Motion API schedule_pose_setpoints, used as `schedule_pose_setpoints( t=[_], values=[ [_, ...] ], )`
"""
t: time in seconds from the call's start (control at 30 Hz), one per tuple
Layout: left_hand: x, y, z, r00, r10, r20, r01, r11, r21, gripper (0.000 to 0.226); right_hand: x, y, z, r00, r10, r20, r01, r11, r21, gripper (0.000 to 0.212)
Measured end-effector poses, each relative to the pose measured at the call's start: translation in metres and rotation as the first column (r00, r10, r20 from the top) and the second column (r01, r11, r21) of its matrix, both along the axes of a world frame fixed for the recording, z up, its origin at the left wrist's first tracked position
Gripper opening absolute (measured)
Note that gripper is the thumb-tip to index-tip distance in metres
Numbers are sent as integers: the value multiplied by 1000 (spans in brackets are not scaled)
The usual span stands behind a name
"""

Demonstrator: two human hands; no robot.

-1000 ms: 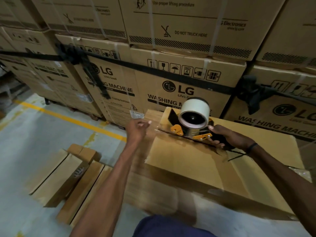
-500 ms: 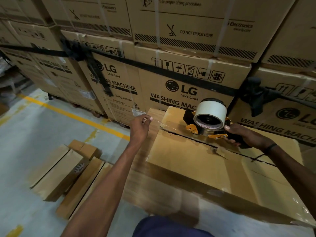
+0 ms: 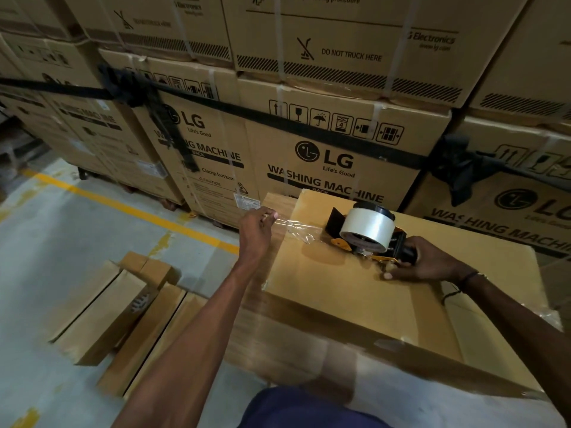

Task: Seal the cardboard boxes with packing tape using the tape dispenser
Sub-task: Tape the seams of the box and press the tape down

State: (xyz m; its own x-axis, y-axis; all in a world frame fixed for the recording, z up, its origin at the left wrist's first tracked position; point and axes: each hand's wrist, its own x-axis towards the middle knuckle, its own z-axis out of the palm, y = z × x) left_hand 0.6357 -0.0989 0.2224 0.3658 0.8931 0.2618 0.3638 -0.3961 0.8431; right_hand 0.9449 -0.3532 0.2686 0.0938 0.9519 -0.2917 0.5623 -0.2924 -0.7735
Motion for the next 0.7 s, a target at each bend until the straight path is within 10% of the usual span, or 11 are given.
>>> schedule_pose_setpoints(
  t=[0.7],
  values=[
    [1, -2, -10, 999, 38, -36, -38, 999, 3, 16, 2, 7, -21, 979, -57, 194, 74, 994, -79, 45]
  ],
)
